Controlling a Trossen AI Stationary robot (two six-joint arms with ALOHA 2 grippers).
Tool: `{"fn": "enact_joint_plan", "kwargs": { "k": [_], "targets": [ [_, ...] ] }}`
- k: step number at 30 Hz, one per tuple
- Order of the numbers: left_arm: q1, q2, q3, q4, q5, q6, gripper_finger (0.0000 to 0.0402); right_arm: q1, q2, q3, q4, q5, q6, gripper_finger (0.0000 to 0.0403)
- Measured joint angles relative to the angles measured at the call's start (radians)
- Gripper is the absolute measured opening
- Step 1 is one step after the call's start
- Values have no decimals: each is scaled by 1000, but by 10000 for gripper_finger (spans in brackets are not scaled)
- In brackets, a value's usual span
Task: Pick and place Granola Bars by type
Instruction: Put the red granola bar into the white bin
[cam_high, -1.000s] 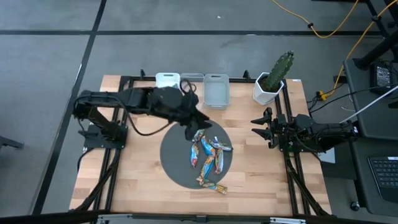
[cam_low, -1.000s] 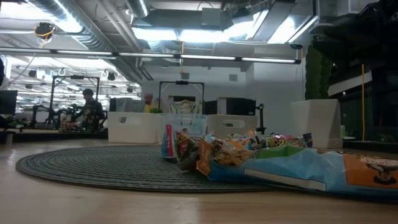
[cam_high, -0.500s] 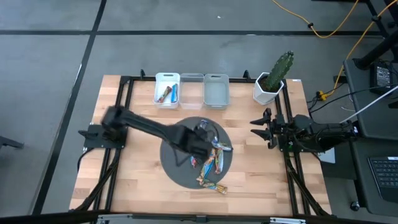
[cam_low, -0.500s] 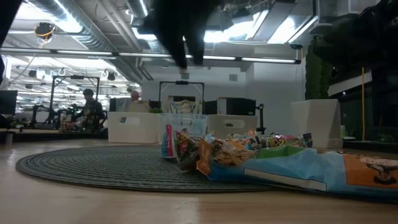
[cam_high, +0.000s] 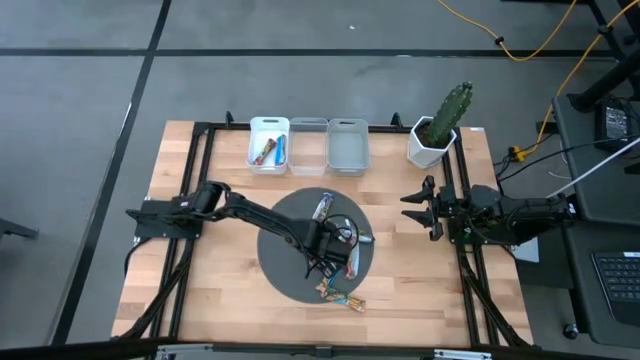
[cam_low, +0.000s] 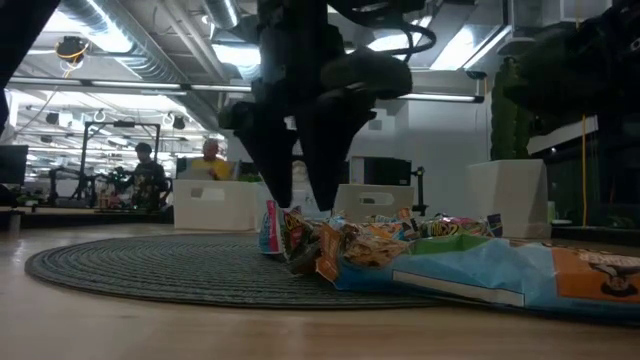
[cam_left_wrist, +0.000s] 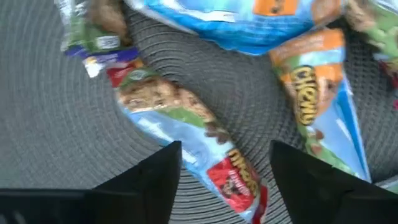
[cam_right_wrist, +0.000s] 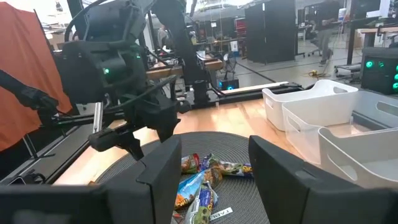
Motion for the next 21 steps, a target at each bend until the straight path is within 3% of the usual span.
{"fn": "enact_joint_plan", "kwargs": {
  "k": [9,21],
  "targets": [
    [0,7,0,-4,-4,-111,297,0,0,0,1,0,0,189],
    [10,81,0,-6,-13,-138,284,0,0,0,1,-2,3,189]
  ]
}}
